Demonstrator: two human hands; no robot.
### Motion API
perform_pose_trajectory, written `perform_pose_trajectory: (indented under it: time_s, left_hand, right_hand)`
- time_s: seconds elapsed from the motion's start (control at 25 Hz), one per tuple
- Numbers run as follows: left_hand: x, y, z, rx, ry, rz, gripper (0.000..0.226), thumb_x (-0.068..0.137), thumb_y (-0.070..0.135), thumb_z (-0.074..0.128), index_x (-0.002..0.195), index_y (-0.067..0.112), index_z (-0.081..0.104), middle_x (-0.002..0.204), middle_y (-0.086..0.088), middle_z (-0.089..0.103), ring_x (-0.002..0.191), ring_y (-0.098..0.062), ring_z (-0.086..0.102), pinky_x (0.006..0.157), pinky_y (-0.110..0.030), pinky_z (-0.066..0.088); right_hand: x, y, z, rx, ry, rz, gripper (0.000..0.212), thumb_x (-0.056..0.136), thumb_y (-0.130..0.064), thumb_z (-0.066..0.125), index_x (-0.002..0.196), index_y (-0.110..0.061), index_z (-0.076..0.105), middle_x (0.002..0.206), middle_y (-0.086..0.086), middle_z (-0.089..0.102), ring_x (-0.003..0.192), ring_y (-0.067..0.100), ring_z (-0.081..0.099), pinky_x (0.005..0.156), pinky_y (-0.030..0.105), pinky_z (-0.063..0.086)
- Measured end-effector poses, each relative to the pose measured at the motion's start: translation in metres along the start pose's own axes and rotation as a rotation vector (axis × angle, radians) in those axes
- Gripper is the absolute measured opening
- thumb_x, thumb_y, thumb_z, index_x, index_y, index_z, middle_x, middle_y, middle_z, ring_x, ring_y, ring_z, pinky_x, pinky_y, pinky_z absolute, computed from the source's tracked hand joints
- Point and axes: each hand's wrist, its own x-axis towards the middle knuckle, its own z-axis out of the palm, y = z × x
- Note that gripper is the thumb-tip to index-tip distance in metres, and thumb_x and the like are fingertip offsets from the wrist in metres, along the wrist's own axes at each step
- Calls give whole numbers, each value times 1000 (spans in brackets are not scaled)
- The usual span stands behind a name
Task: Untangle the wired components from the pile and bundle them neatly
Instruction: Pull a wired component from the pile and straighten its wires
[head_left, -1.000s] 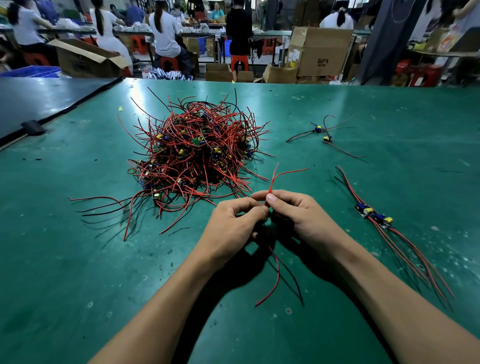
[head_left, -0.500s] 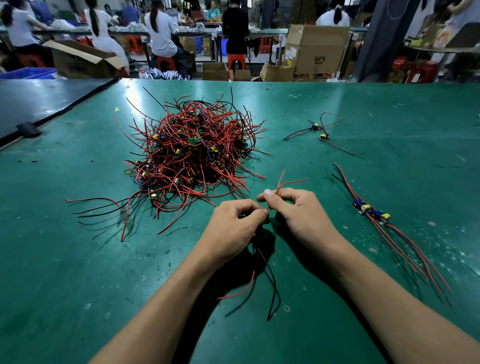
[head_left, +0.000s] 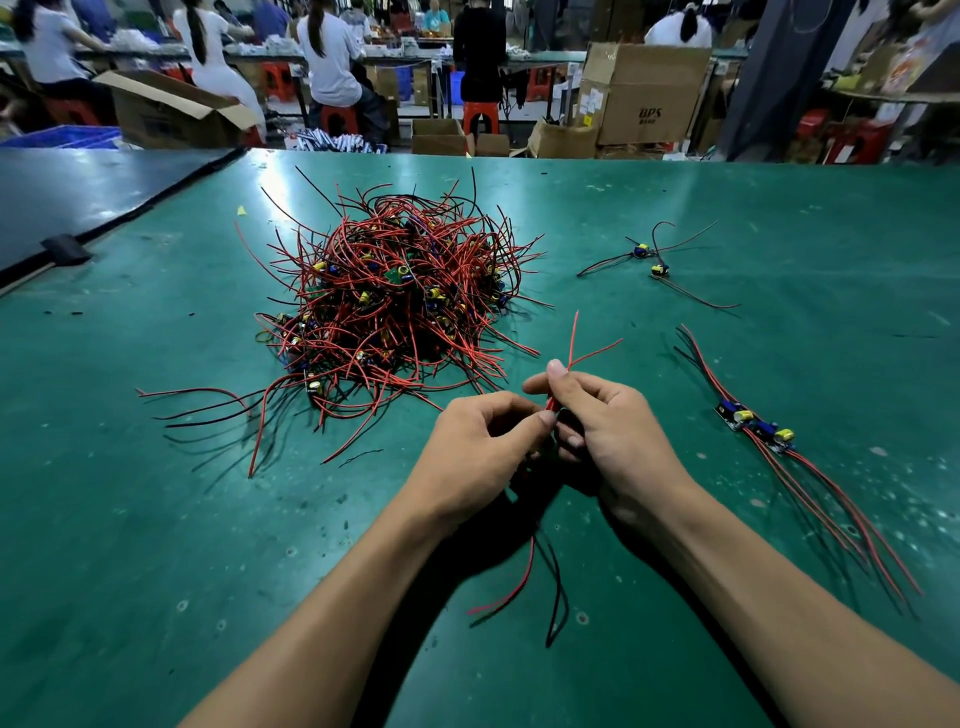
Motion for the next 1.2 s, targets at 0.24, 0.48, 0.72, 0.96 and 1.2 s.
perform_pose_trajectory:
  time_s: [0.24,0.48,0.72,0.96,1.2]
  left_hand:
    - [-1,-2,-3,-28,-12,2,11,90,5,63,84,2,71,74,-12,69,67,-17,57,67,-33,46]
    - [-2,0,-4,-64,-73,-7,15,90,-2,62,78,-11,61,83,-10,68,71,-18,58,67,-28,46]
    - [-2,6,-4,-49,-110,-55,17,92,6,62,75,8,63,62,2,65,58,-15,51,61,-28,42]
    - [-3,11,-5,-63,-120,-79,16,92,6,61,78,9,65,63,-2,64,61,-18,52,63,-28,42]
    - [-5,13,-3,-199,-129,-123,15,93,5,59,81,6,66,62,2,66,53,-7,58,53,-17,46]
  right_hand:
    - [-6,0,1,15,-99,33,21,85,-22,76,96,-4,74,89,24,71,66,22,66,56,27,56]
    - [-2,2,-5,-198,-170,0,33,92,-38,66,93,-6,75,86,20,74,74,23,65,70,33,54]
    - [7,0,-15,-516,-20,-163,40,100,-47,52,93,-16,77,46,-11,49,41,3,41,43,16,32]
    - [12,3,-10,-210,-39,-25,43,105,-45,42,98,-18,74,49,-1,40,38,10,30,39,18,24]
    - [13,-8,-12,57,-184,141,62,102,-54,31,92,-21,82,71,-8,58,49,5,35,58,24,37]
